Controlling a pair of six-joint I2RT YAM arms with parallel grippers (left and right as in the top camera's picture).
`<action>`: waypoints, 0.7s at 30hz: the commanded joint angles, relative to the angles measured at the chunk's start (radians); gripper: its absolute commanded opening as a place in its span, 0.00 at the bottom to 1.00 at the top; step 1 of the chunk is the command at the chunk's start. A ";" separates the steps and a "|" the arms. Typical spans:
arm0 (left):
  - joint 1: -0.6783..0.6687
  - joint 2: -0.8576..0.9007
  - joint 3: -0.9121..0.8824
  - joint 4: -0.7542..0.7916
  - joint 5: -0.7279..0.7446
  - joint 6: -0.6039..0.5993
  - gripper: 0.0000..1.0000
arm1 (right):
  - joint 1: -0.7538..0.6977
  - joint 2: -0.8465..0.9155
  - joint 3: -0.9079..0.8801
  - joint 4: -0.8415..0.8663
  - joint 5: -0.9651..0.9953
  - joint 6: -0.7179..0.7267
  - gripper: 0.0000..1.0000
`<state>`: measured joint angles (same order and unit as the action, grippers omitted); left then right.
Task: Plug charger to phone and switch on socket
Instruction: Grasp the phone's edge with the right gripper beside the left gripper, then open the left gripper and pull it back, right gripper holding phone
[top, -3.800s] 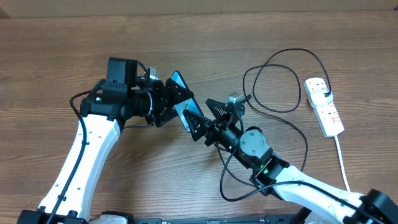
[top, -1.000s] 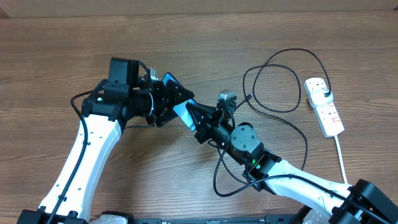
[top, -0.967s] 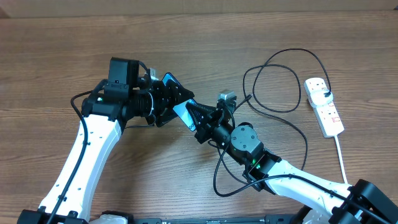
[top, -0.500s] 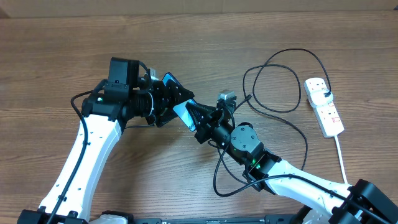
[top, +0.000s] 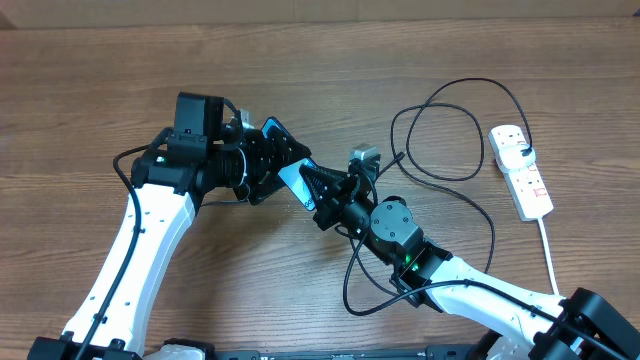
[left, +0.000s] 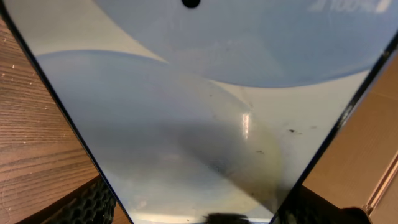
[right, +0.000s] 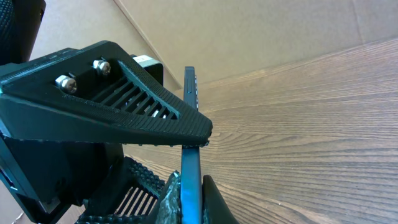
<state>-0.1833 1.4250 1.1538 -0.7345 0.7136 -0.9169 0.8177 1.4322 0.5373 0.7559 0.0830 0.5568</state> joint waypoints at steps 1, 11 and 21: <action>-0.007 -0.020 0.027 0.013 0.037 0.004 0.79 | 0.006 -0.001 0.014 0.001 -0.032 -0.005 0.04; -0.001 -0.020 0.027 0.023 -0.047 0.031 1.00 | 0.005 -0.001 0.014 -0.014 0.003 -0.005 0.04; 0.179 -0.021 0.051 0.061 -0.018 0.324 1.00 | -0.034 -0.046 0.014 -0.130 0.027 0.190 0.04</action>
<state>-0.0677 1.4246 1.1599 -0.6704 0.6674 -0.7765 0.8131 1.4303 0.5373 0.6502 0.1078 0.6174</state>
